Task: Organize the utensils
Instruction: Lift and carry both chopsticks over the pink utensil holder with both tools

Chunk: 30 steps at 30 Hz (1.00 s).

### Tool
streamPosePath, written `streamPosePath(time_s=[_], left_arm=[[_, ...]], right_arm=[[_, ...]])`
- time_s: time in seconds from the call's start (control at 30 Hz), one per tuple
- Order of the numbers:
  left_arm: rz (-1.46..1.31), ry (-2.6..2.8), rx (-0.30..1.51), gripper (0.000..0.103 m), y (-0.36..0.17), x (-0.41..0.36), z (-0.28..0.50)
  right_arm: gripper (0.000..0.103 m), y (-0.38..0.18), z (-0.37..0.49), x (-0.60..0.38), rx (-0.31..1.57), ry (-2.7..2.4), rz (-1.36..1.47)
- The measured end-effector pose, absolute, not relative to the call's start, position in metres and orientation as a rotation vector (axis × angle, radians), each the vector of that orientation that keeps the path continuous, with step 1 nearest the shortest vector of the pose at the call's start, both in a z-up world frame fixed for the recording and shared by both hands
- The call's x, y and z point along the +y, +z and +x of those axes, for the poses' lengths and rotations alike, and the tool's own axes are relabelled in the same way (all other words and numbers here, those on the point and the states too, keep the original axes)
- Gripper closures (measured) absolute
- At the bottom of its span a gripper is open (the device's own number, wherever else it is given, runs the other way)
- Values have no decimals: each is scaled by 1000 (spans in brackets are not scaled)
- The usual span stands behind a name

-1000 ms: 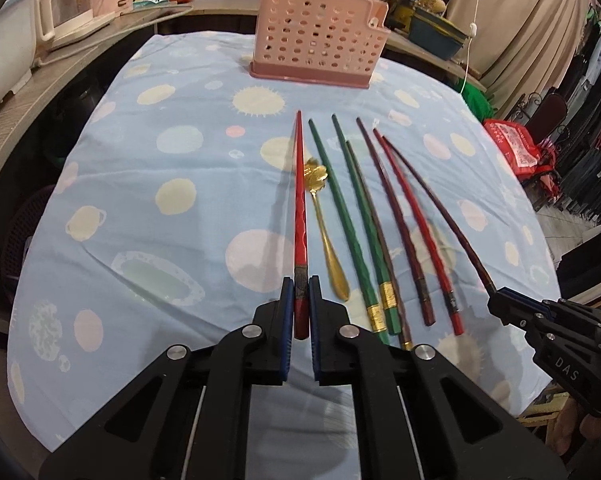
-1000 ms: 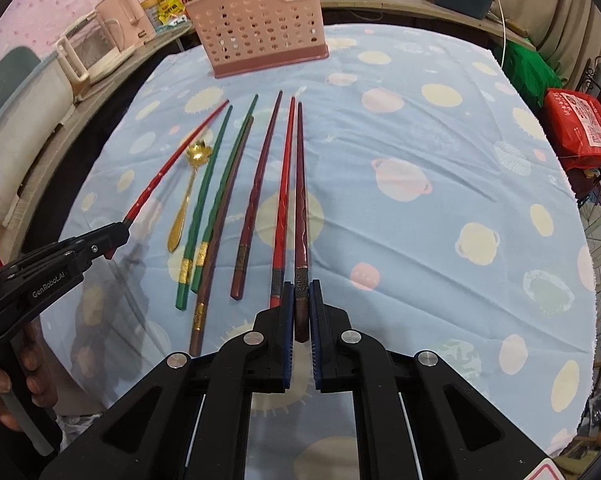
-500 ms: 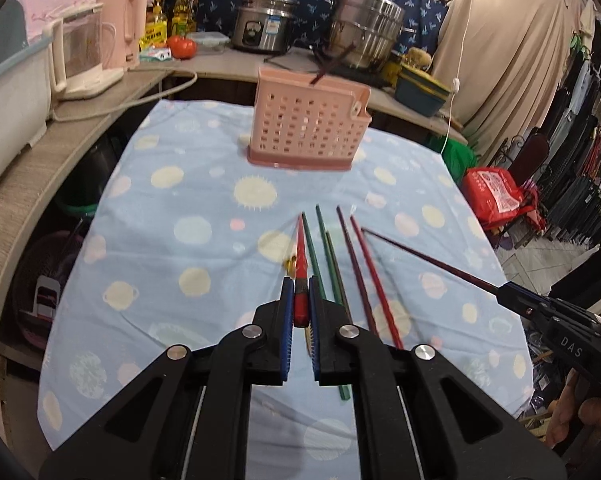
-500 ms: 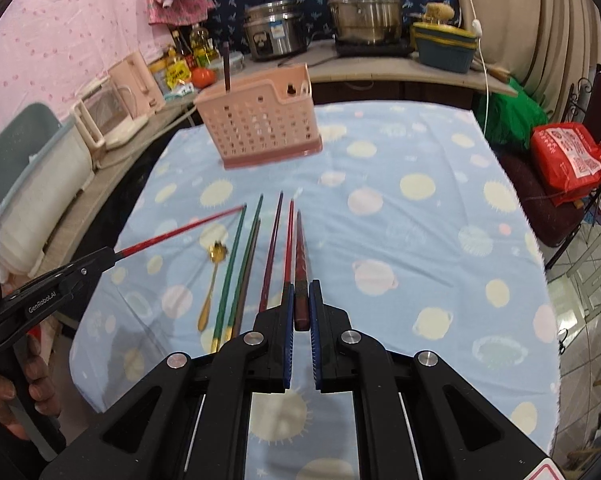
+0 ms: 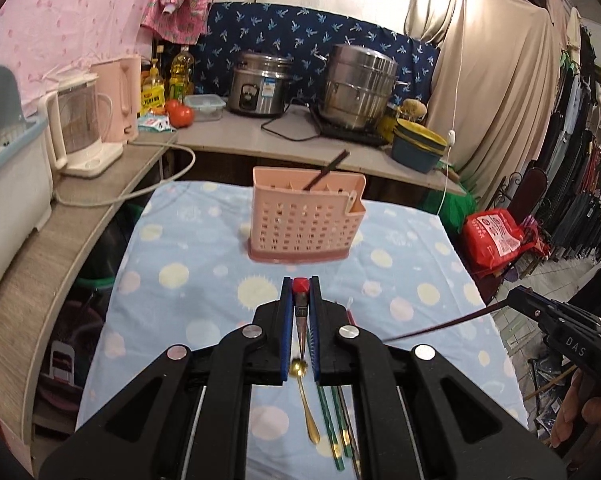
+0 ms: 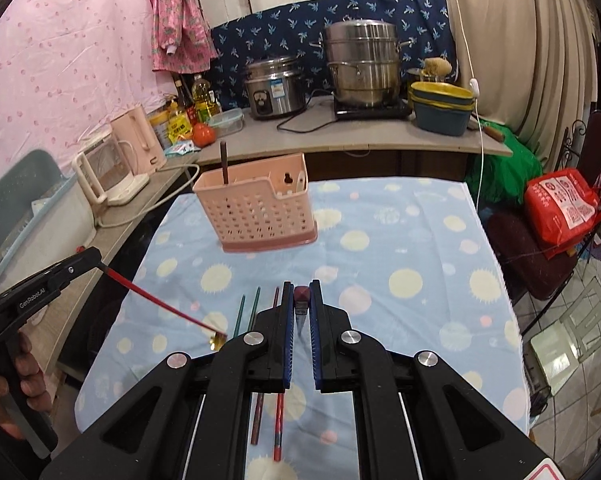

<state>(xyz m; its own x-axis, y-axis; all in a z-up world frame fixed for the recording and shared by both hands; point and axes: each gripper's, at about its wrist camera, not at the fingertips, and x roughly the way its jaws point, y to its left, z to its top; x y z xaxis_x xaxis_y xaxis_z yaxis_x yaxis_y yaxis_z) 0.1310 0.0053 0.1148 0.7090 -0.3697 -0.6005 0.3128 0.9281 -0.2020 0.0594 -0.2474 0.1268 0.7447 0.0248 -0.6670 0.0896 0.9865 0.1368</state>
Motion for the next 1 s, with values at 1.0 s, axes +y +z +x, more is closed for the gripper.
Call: streamPosePath(time_s=[1.0], left_arm=[[-57, -326, 399, 96, 245, -21, 290]], right_arm=[[96, 247, 254, -260, 432, -18, 190]])
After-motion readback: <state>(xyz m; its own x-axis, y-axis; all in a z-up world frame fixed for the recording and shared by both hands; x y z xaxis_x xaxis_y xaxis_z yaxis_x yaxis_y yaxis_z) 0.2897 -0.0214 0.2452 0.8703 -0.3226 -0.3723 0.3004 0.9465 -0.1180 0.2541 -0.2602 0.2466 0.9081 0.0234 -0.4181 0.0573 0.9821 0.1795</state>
